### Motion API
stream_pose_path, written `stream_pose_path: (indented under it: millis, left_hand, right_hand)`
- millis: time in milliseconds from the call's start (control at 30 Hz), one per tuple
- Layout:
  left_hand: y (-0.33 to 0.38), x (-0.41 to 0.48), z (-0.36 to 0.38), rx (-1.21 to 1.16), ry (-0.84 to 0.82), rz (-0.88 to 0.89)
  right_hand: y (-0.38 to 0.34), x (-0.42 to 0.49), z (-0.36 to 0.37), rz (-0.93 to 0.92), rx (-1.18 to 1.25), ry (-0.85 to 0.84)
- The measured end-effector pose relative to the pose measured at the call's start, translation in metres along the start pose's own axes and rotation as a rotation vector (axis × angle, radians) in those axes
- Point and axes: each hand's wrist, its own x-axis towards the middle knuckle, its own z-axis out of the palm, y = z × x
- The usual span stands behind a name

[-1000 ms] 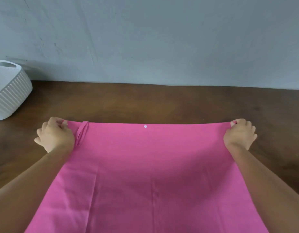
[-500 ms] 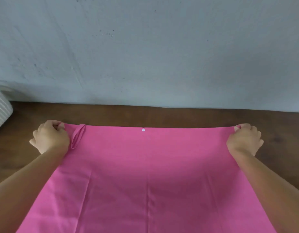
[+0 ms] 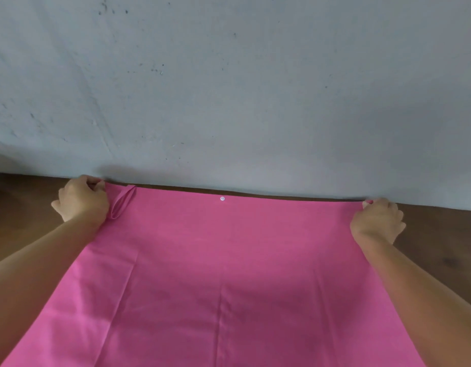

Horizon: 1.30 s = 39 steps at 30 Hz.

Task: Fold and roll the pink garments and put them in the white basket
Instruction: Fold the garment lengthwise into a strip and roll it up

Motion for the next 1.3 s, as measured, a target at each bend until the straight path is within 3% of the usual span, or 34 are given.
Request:
stream_pose_path:
  millis: [333, 533, 633, 767, 933, 1300]
  left_hand:
    - [0.008, 0.013, 0.011, 0.014, 0.010, -0.021]
    - [0.012, 0.011, -0.003, 0.001, -0.076, -0.046]
    - [0.017, -0.002, -0.016, 0.018, -0.079, -0.021]
    - [0.029, -0.036, -0.037, 0.101, -0.070, 0.107]
    - [0.052, -0.106, -0.051, 0.072, -0.190, 0.329]
    - [0.079, -0.304, -0.052, 0.046, -0.546, 0.871]
  right_hand:
    - [-0.004, 0.018, 0.013, 0.030, 0.071, 0.022]
    - [-0.004, 0.023, 0.006, 0.091, 0.133, -0.051]
    - [-0.003, 0.014, -0.005, 0.028, 0.188, -0.058]
    - [0.006, -0.016, -0.021, -0.206, 0.085, -0.058]
    - [0.027, -0.054, -0.040, -0.467, -0.205, -0.244]
    - [0.082, -0.129, -0.086, -0.475, -0.223, -0.458]
